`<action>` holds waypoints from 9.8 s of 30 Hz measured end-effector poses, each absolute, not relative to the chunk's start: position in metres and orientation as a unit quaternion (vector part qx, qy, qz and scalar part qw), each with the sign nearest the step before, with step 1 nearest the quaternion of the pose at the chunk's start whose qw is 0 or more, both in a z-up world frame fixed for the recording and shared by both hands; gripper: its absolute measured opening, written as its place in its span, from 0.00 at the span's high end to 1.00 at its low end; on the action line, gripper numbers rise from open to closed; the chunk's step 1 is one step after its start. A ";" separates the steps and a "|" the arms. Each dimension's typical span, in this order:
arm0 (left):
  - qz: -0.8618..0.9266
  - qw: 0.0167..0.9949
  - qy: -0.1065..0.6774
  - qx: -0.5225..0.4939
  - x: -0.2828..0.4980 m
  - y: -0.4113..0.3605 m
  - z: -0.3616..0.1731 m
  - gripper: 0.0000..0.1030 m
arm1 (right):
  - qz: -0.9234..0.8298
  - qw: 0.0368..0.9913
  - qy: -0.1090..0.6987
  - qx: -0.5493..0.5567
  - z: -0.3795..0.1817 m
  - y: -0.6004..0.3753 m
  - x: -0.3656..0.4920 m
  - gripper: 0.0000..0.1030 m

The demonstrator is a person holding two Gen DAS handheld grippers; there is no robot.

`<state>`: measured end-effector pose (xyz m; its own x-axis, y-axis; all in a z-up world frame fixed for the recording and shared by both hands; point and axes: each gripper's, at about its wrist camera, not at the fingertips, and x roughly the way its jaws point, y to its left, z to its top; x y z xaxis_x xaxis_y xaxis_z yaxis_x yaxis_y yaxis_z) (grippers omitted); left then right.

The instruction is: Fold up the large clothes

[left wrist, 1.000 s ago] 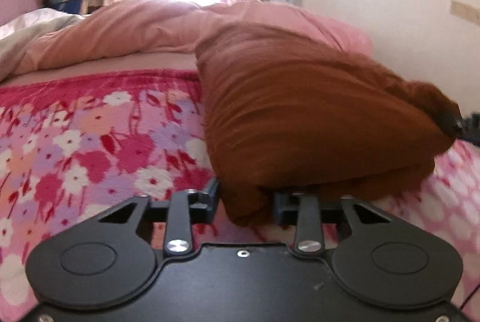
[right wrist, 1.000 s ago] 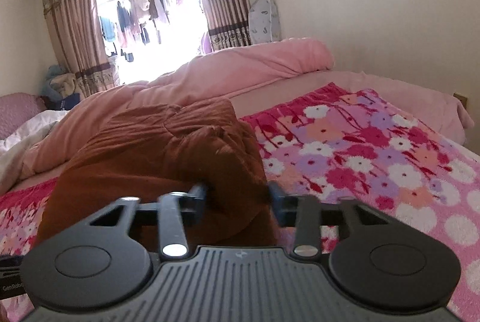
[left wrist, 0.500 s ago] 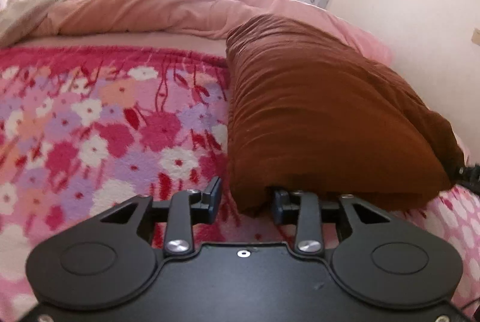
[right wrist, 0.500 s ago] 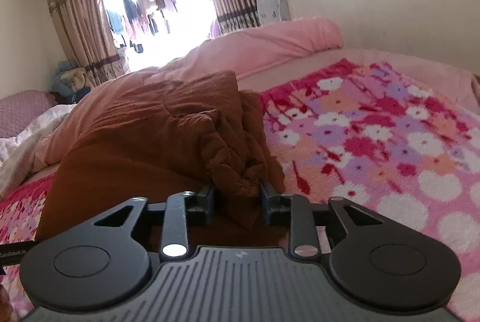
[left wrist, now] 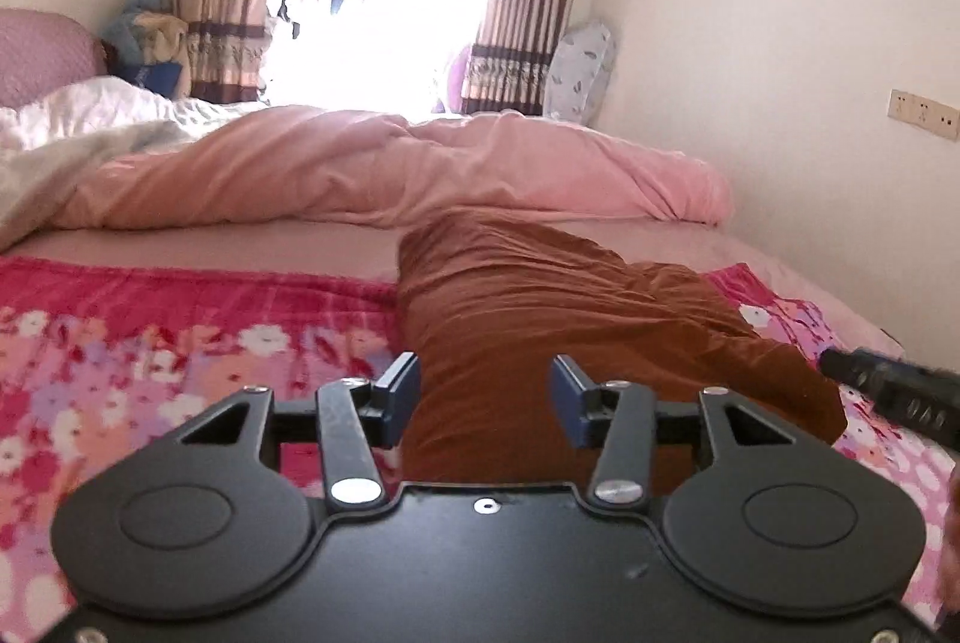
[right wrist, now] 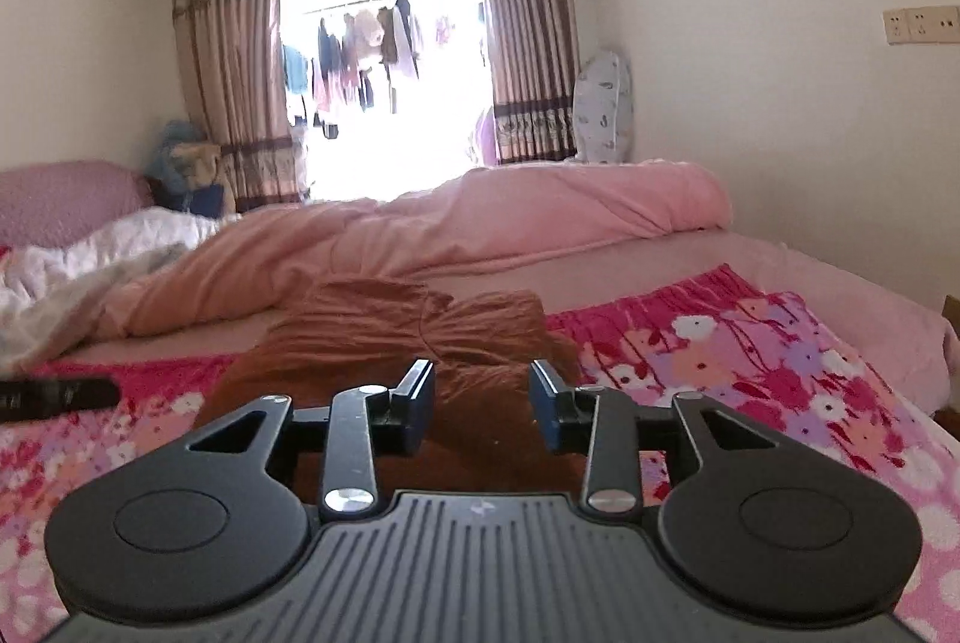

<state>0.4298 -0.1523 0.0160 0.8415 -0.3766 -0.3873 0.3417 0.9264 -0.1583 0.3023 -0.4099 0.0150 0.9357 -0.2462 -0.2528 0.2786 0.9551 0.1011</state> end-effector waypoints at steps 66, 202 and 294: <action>-0.241 0.937 0.251 -0.029 0.450 -0.165 0.000 0.26 | -0.114 0.978 0.167 0.050 0.011 -0.418 0.325 0.73; -0.360 0.795 0.396 -0.286 0.552 0.017 -0.097 0.11 | 0.196 0.838 0.282 0.424 -0.104 -0.407 0.422 0.54; -0.185 0.942 0.273 -0.055 0.410 -0.044 0.004 0.12 | -0.038 0.972 0.219 0.081 0.015 -0.268 0.325 0.79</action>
<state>0.4101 -0.0439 0.0040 0.7821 -0.3787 -0.4948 0.3187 0.9255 -0.2047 0.3249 -0.2677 0.0150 0.9010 -0.0377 -0.4323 0.1090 0.9840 0.1413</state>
